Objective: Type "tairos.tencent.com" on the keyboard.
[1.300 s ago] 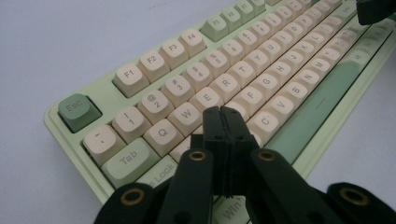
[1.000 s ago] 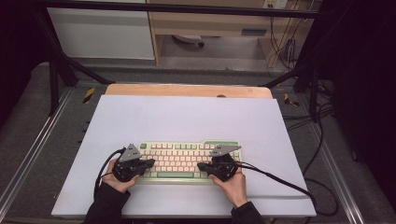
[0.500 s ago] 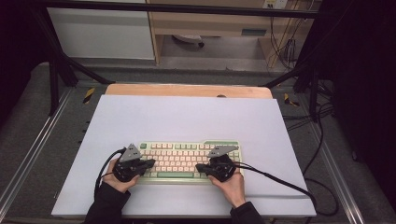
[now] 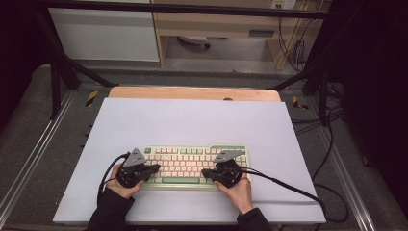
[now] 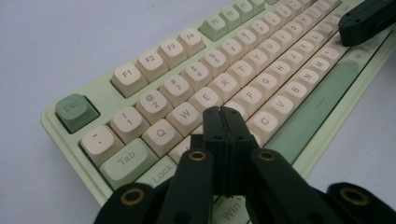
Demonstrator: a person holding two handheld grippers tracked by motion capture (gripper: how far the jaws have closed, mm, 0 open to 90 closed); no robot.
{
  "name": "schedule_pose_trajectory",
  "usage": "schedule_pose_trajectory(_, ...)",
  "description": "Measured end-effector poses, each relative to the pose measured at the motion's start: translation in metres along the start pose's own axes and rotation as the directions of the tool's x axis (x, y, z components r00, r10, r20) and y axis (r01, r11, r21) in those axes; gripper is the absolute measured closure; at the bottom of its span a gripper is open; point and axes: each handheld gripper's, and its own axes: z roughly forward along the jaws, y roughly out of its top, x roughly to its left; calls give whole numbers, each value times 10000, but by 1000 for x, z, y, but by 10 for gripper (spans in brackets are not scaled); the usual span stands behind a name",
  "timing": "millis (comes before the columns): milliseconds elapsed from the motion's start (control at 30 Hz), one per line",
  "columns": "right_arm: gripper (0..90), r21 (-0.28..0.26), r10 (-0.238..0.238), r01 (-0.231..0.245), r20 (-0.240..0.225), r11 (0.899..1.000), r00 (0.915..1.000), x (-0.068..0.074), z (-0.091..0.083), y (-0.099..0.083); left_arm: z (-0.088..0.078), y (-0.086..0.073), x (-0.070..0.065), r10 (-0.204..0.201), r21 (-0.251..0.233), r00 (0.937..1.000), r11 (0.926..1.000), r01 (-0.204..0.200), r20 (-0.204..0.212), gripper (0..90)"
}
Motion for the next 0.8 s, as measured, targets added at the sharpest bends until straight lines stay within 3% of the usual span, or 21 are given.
schedule_pose_trajectory(333,900,-8,-43,43,-5,10000,10000,0,-1,0,-1,0,0,-16,-42,10000,10000,16,-3,895)
schedule_pose_trajectory(800,900,-131,-347,353,458,9993,9983,-2,-18,5,-3,2,0,-24,-112,10000,9999,24,3,895)
